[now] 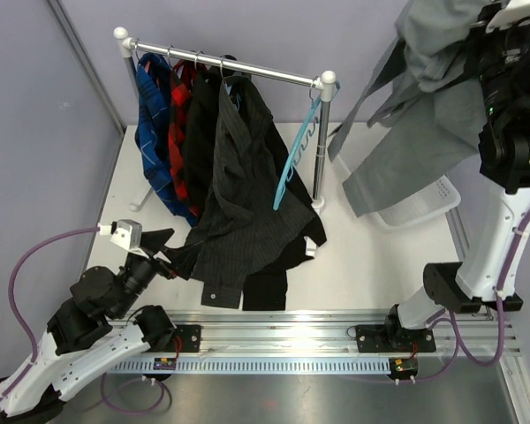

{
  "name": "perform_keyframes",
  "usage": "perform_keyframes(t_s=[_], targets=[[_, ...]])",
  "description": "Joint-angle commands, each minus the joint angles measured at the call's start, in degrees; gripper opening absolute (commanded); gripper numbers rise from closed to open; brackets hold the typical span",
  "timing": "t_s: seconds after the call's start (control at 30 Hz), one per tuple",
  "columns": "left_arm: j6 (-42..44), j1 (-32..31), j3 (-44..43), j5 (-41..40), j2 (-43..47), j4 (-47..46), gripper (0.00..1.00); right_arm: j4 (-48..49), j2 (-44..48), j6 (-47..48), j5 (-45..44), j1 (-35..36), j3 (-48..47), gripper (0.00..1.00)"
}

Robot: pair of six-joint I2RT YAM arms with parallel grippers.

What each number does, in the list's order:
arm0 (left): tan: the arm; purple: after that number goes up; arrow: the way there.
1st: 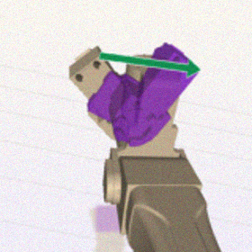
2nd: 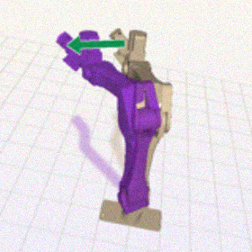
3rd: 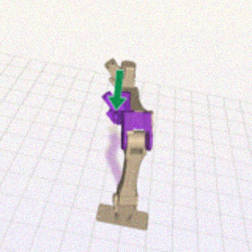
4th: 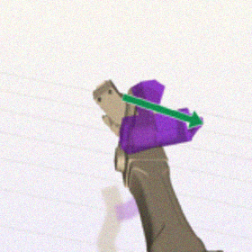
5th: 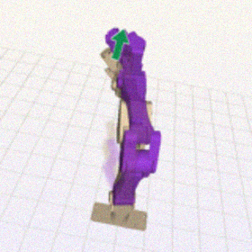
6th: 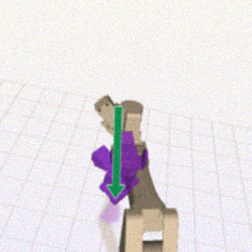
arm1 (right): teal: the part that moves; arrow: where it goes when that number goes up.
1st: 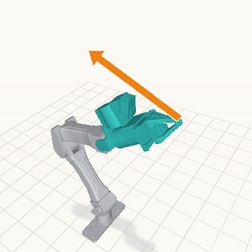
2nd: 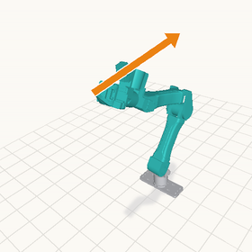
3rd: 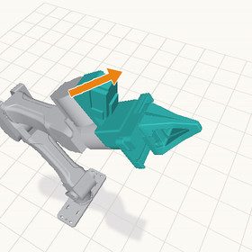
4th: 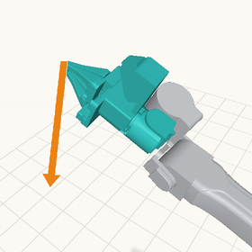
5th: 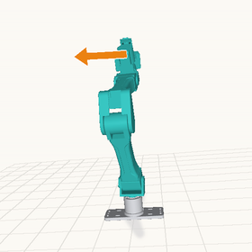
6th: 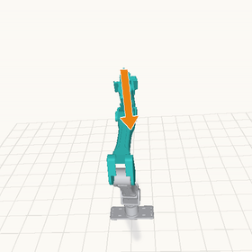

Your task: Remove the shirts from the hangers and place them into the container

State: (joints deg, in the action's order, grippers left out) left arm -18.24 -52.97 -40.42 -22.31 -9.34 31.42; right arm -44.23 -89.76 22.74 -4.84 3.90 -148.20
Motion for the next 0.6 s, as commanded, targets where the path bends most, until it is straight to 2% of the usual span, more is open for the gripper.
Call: perform_keyframes(t_s=[0.0,0.2,0.43,0.57], targets=[[-0.13,0.15,-1.67,-0.63,0.29,-0.57,0.99,9.59,-4.28,-3.05,0.01,-5.46,-6.74,0.0],[0.05,0.15,-1.85,-1.6,0.2,-0.31,0.99,14.87,-7.98,-5.07,3.07,-9.43,-6.84,0.0],[1.19,0.15,-1.94,-2.13,-1.29,-0.83,0.99,14.7,-4.03,-5.6,10.46,-10.58,7.37,0.0],[1.36,0.15,-2.11,-2.04,-1.91,-0.83,0.99,12.77,-3.67,-6.83,14.14,-13.82,10.91,0.0]])
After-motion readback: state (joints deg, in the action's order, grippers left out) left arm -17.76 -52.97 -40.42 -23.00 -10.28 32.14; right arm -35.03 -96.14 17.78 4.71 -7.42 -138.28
